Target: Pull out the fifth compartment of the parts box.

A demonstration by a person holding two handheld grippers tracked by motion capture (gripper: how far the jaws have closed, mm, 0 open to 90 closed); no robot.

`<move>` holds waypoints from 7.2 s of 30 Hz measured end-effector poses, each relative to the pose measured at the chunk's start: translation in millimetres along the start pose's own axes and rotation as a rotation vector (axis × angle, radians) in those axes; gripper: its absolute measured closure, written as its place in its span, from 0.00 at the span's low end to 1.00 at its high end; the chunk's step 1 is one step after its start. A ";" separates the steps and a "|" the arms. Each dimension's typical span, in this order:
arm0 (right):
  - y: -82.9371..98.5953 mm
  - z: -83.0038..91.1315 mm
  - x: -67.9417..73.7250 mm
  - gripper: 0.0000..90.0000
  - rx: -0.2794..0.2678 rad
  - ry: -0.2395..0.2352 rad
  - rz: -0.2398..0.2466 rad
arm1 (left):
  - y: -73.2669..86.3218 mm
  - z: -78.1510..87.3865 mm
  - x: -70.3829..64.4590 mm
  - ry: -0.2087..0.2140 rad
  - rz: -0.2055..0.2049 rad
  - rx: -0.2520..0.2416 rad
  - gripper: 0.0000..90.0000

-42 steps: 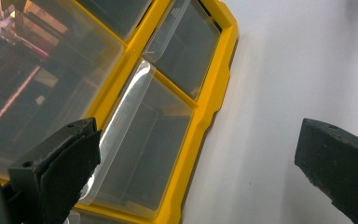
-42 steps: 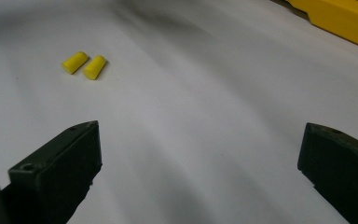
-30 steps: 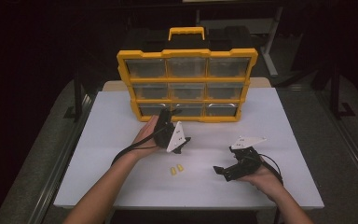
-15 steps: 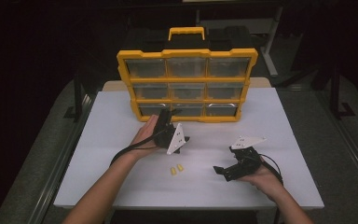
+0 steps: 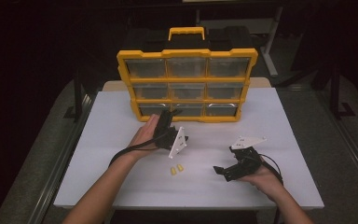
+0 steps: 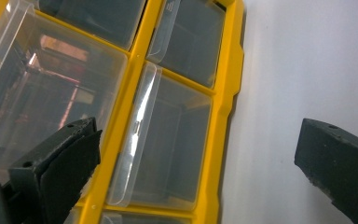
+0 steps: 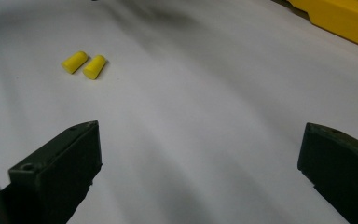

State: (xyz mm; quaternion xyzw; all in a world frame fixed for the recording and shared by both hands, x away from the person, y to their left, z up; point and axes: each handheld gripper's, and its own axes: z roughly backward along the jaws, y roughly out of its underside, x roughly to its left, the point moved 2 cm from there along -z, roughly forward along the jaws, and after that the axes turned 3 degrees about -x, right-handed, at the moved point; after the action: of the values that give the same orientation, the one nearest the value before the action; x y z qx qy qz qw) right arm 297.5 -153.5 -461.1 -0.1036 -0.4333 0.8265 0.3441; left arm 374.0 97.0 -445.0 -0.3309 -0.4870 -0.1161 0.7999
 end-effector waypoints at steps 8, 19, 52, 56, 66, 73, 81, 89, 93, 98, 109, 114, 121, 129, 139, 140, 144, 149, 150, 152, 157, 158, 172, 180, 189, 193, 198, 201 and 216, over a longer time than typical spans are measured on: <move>0.0 0.1 0.0 0.00 0.000 0.000 0.000 | -0.5 0.4 -0.7 -0.018 -0.048 0.015 0.00; 0.0 0.0 0.6 0.00 0.002 -0.002 0.001 | -0.5 0.1 -3.0 -0.044 -0.126 0.042 0.00; -1.9 -1.9 4.5 0.00 -0.003 -0.016 0.012 | -13.6 -7.7 10.3 -0.134 -0.232 0.055 0.00; -1.7 -1.5 4.4 0.00 -0.002 -0.016 0.009 | -16.7 -8.8 15.8 -0.148 -0.239 0.049 0.00; -1.3 -0.3 3.8 0.00 -0.002 -0.009 0.000 | -22.5 -10.8 29.3 -0.170 -0.256 0.038 0.00; -1.1 -0.1 3.3 0.00 -0.006 -0.011 0.002 | -24.0 -11.9 36.2 -0.181 -0.267 0.040 0.00; -1.1 -0.1 2.8 0.00 -0.006 -0.010 -0.001 | -26.4 -12.9 45.9 -0.193 -0.286 0.046 0.00; -1.0 0.0 2.4 0.00 -0.005 -0.008 -0.001 | -28.1 -14.1 55.7 -0.201 -0.299 0.043 0.00; -1.0 0.0 2.4 0.00 -0.005 -0.008 -0.001 | -28.0 -15.4 60.6 -0.205 -0.300 0.045 0.00; -0.7 -0.1 2.5 0.00 -0.003 -0.009 -0.003 | -28.0 -16.9 66.6 -0.211 -0.304 0.047 0.00; -0.6 -0.1 2.4 0.00 -0.001 -0.009 -0.005 | -30.3 -18.5 80.2 -0.231 -0.309 0.046 0.00; -0.6 0.2 2.1 0.00 -0.002 -0.008 -0.007 | -31.3 -19.3 86.7 -0.236 -0.316 0.053 0.00; -0.7 0.1 2.2 0.00 -0.003 -0.008 -0.009 | -34.4 -20.2 93.6 -0.249 -0.318 0.060 0.00; -0.7 0.5 2.2 0.00 -0.004 -0.009 -0.009 | -35.5 -19.8 92.5 -0.256 -0.323 0.072 0.07; -0.7 0.3 2.0 0.00 -0.003 -0.008 -0.008 | -35.7 -20.1 91.2 -0.265 -0.329 0.097 0.19; -0.7 0.3 2.0 0.00 -0.003 -0.008 -0.009 | -35.8 -20.1 91.1 -0.264 -0.329 0.102 0.20; -0.7 0.5 2.1 0.00 -0.004 -0.008 -0.011 | -36.0 -20.2 91.2 -0.276 -0.335 0.115 0.26; -0.6 0.3 2.0 0.00 -0.003 -0.008 -0.010 | -36.1 -20.3 91.9 -0.278 -0.329 0.128 0.32; -0.7 0.4 2.0 0.00 -0.003 -0.008 -0.010 | -35.9 -20.7 91.6 -0.278 -0.328 0.131 0.32; -0.6 0.3 2.0 0.00 -0.003 -0.008 -0.009 | -35.8 -20.9 91.0 -0.278 -0.331 0.136 0.34; -0.6 0.4 1.9 0.00 -0.003 -0.008 -0.010 | -37.3 -21.4 89.9 -0.269 -0.328 0.139 0.42; -0.6 0.3 1.9 0.00 -0.002 -0.008 -0.010 | -37.3 -21.6 89.6 -0.268 -0.328 0.139 0.43; -0.6 0.4 2.0 0.00 -0.003 -0.008 -0.009 | -38.0 -24.2 87.4 -0.248 -0.316 0.160 0.64; -0.6 0.4 1.9 0.00 -0.003 -0.009 -0.009 | -37.2 -24.7 87.7 -0.229 -0.307 0.182 0.74; -0.6 0.5 2.0 0.00 -0.003 -0.009 -0.009 | -36.5 -23.8 89.5 -0.226 -0.311 0.208 0.82; -0.6 0.6 1.9 0.00 -0.003 -0.009 -0.010 | -36.1 -24.1 89.8 -0.232 -0.310 0.212 0.84; -0.6 0.6 2.1 0.00 -0.003 -0.010 -0.009 | -36.1 -24.2 89.2 -0.238 -0.324 0.216 0.85; -0.7 0.7 2.0 0.00 -0.003 -0.009 -0.009 | -36.0 -24.3 88.5 -0.244 -0.333 0.215 0.86; -0.6 0.6 1.7 0.00 -0.004 -0.010 -0.011 | -37.4 -22.6 85.8 -0.253 -0.360 0.219 0.87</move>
State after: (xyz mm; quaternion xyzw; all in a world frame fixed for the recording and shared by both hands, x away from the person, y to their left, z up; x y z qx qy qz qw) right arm 296.3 -152.6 -460.0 -0.0981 -0.4372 0.8242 0.3463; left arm 413.7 66.0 -362.9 -0.1619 -0.6441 -0.1609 0.7300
